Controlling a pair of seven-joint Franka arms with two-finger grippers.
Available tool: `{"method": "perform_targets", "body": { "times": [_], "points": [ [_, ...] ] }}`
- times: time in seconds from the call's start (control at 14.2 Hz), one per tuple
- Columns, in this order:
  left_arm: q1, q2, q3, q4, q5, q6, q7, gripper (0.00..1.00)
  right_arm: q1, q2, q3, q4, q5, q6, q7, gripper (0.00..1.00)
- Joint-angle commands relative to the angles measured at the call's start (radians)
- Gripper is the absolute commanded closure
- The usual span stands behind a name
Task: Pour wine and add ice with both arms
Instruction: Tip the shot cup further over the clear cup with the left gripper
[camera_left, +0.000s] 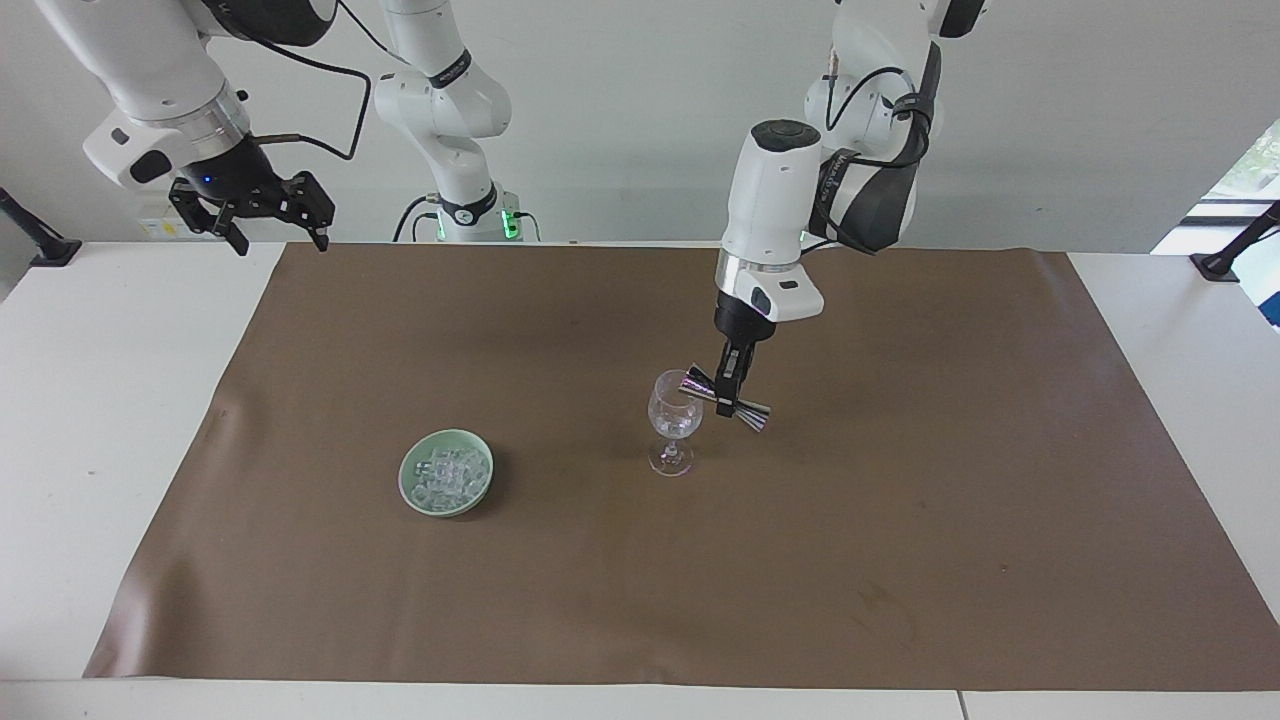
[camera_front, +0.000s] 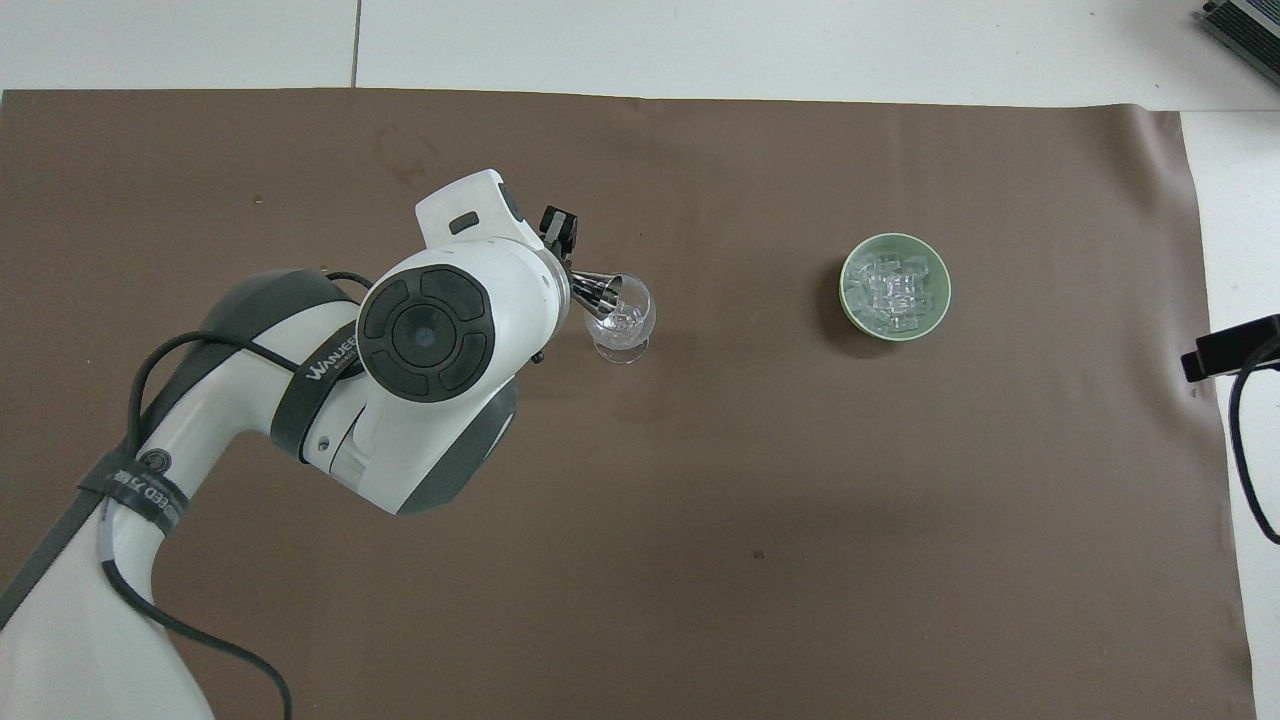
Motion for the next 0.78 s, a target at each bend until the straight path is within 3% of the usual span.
{"method": "perform_targets", "body": {
  "times": [0.0,0.71],
  "points": [
    [-0.019,0.014,0.015,0.033,0.027,-0.034,-0.012,1.00,-0.002,-0.015,0.001,-0.018,0.014,0.005,-0.003,0.00],
    [-0.021,0.014,0.015,0.056,0.050,-0.066,-0.012,1.00,-0.002,-0.015,0.001,-0.018,0.014,0.005,-0.003,0.00]
  ]
}}
